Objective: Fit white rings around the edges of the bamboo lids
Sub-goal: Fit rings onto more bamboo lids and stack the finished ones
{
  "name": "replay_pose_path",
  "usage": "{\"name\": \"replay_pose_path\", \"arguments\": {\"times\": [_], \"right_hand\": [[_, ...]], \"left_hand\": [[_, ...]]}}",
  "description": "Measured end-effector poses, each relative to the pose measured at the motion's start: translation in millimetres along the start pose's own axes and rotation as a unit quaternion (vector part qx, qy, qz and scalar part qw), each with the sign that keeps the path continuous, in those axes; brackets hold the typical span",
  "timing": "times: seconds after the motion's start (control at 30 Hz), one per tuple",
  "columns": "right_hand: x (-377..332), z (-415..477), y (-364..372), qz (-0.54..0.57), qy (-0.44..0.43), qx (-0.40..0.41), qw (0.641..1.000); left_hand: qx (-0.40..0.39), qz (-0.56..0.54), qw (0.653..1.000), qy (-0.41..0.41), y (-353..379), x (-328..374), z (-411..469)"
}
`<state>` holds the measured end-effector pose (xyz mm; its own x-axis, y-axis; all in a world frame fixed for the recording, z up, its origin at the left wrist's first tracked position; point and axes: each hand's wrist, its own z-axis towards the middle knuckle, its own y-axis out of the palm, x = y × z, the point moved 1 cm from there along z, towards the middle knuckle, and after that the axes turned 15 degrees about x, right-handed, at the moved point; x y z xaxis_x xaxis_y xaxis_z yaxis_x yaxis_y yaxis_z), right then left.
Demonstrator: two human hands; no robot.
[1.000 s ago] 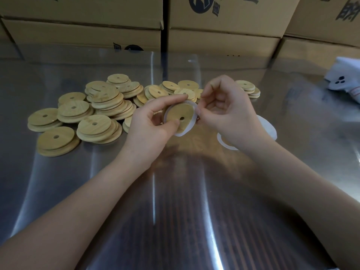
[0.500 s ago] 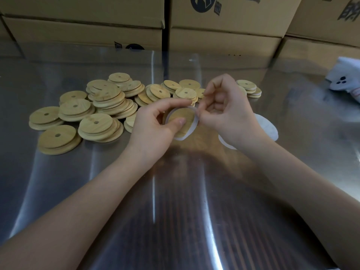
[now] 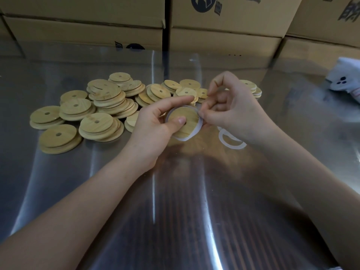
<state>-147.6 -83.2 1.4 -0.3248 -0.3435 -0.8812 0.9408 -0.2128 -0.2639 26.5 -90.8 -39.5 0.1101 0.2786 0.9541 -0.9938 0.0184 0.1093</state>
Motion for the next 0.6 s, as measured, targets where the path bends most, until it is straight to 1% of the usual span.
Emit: {"name": "replay_pose_path", "arguments": {"times": [0.1, 0.23, 0.37, 0.43, 0.53, 0.6], "right_hand": [[2, -2, 3, 0.014, 0.005, 0.019, 1.0], [5, -2, 7, 0.026, 0.02, 0.026, 0.999], [9, -4, 10, 0.052, 0.048, 0.036, 0.997], [10, -3, 10, 0.043, 0.04, 0.04, 0.997], [11, -4, 11, 0.003, 0.005, 0.036, 0.999], [12, -4, 12, -0.004, -0.001, 0.029, 1.0]], "left_hand": [[-0.001, 0.0, 1.0, -0.006, 0, -1, 0], [0.024, 0.0, 1.0, -0.008, -3, -1, 2], [0.034, 0.011, 0.999, 0.008, -4, 0, 2], [0.03, 0.045, 0.998, 0.032, -3, 0, 3], [0.018, 0.098, 0.993, 0.064, -2, -1, 3], [0.012, 0.113, 0.991, 0.076, -1, 0, 3]]}}
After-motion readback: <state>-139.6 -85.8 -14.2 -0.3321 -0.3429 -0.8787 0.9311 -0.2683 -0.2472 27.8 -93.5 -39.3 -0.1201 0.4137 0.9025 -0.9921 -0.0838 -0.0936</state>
